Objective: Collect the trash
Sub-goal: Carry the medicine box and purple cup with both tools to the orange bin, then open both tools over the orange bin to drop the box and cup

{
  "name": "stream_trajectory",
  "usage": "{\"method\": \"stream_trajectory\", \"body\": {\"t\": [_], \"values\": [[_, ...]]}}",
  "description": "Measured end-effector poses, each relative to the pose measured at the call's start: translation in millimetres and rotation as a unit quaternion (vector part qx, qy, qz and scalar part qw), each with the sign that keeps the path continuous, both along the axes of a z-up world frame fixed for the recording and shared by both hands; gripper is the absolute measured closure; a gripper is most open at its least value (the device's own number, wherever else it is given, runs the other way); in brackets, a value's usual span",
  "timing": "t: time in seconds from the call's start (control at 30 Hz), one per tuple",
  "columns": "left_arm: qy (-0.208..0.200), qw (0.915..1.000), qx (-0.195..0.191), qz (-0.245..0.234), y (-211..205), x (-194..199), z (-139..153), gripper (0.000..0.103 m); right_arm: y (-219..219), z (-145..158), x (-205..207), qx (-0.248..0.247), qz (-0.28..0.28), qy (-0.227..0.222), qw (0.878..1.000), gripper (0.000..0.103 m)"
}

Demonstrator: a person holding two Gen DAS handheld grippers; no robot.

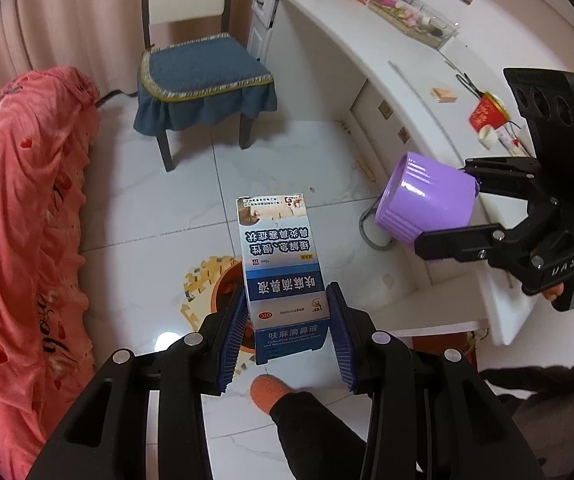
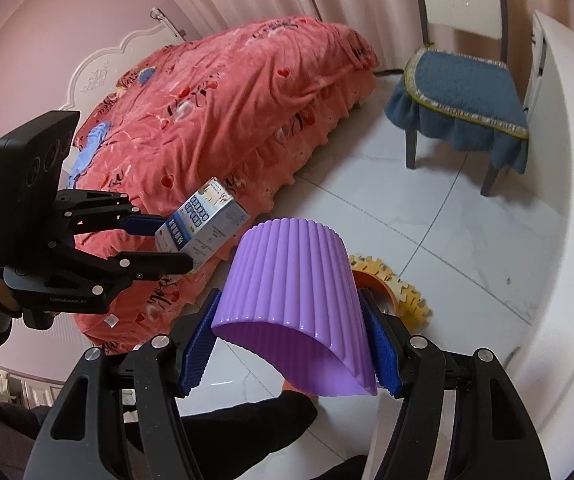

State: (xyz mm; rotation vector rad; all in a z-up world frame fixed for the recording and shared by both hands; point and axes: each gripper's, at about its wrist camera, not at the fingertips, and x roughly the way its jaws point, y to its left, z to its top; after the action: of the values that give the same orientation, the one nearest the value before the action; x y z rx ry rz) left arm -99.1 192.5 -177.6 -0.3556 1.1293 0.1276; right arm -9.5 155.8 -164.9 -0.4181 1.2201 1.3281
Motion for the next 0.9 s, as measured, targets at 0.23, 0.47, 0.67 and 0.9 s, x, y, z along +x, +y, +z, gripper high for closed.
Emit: {"method": "stream_trajectory", "body": {"t": [0.23,0.47,0.67,0.9], "values": [[0.019,0.9995,-0.023,-0.009,14,12,-45,0.061,31,-63,3,-0.033,-0.007,0.015,0.999,0.037],[0.035,0.9985,-0.039,-0.016,20,19,-78,0.061,41,-109,7,-0.061,-0.013,0.024,0.998,0.037],[0.042,0.9983,-0.04,-0.01,24,20,-91,0.057,45,-127,10,-0.075,-0.02,0.029,0.997,0.036],[0.049,0.998,-0.039,-0.008,26,23,-95,0.054,49,-137,13,-0.083,-0.023,0.029,0.996,0.036]]}}
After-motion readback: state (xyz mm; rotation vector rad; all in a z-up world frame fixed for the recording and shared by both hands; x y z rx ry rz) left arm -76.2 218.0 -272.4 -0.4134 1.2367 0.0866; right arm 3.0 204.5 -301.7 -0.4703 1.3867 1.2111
